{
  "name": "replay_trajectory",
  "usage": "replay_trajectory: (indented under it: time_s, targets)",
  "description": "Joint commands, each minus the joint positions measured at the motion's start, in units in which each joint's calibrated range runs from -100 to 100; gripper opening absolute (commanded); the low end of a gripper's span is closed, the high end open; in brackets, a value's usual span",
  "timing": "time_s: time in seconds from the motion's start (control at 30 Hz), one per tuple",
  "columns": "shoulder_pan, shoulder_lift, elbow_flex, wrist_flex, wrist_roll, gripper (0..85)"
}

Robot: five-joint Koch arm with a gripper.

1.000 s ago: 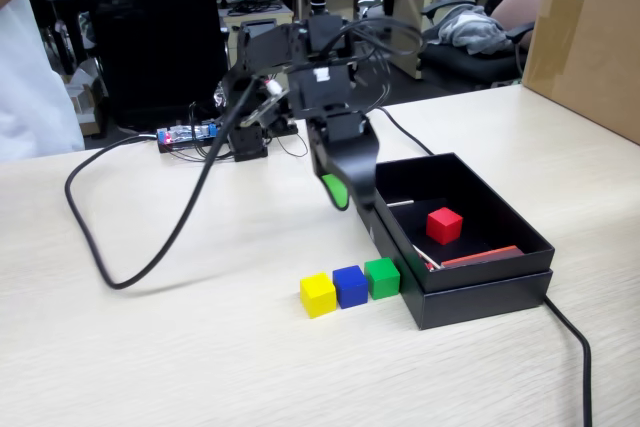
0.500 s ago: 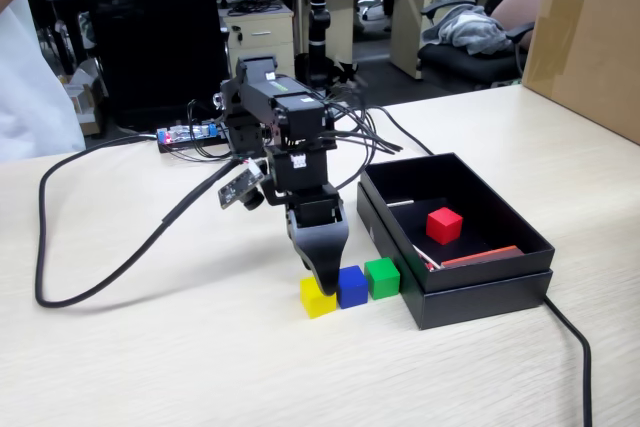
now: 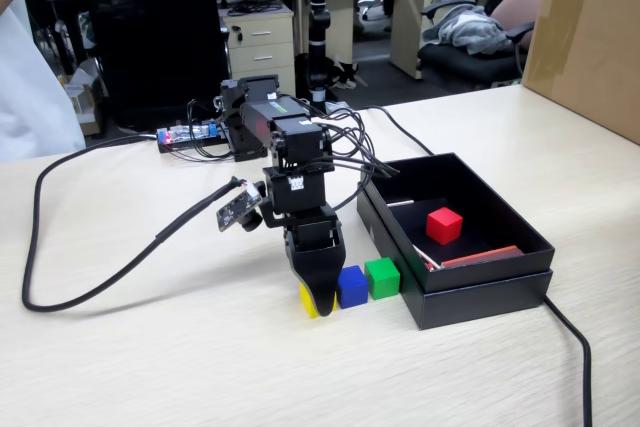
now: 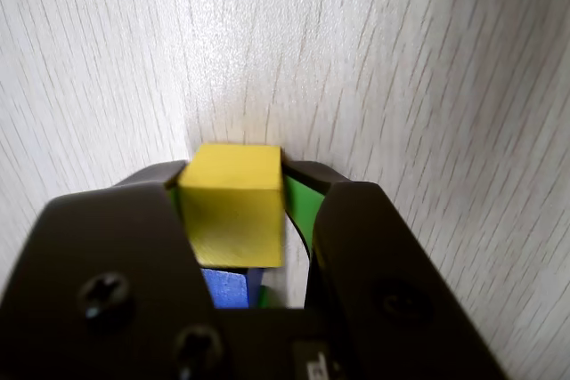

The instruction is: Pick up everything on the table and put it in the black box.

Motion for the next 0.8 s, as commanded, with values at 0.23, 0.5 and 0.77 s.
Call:
replay_trajectory:
  time_s: [0.23,0.5,0.77]
  targets:
    - [-0.98,-19.58,-1.51,-1.23,-0.15,12.8]
    - [7.37,-43.33,-4.51,-1.23,0.0,12.8]
    - [14.75,-33.46,-2.15,-1.14,3.71,13.0]
